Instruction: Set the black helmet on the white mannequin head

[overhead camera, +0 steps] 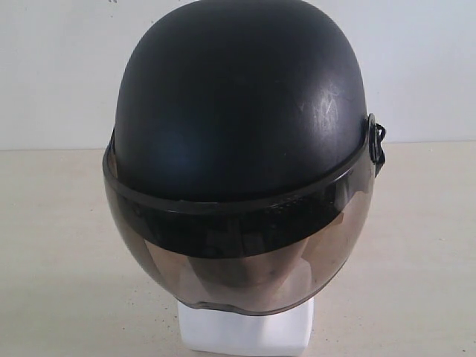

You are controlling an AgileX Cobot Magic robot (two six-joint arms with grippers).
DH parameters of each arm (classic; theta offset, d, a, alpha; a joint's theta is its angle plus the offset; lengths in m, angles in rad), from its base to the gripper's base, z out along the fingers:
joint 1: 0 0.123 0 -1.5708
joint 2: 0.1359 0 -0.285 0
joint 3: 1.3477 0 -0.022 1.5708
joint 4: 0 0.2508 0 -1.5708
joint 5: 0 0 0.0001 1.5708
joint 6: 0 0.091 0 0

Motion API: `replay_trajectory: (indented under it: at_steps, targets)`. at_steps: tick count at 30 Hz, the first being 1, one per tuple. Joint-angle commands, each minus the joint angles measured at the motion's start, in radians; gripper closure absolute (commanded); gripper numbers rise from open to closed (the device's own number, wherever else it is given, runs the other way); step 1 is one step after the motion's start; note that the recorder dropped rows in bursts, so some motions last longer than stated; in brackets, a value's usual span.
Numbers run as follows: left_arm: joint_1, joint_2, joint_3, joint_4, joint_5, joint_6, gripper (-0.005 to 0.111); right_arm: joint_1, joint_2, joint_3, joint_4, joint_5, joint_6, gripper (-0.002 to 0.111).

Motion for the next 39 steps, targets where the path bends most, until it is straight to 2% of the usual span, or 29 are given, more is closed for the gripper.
replay_trajectory:
  at_steps: [1,4,10,13,39]
  targets:
    - [0.002,-0.002,0.109,0.063,-0.068,-0.015,0.102,0.000,-0.004,0.000,-0.002,-0.005,-0.002,0.109]
    - [0.002,-0.002,0.206,0.094,-0.159,-0.015,0.102,0.000,-0.004,0.000,-0.002,-0.005,-0.002,0.109]
    - [0.002,-0.002,0.333,0.117,-0.238,-0.015,0.102,0.000,-0.004,0.000,-0.002,-0.005,-0.002,0.109]
    - [0.002,-0.002,0.333,0.119,-0.175,-0.015,0.102,0.000,-0.004,0.000,-0.002,-0.005,-0.002,0.109]
    - [0.002,-0.002,0.333,0.121,-0.179,-0.015,0.102,0.000,-0.004,0.000,-0.002,-0.005,-0.003,0.109]
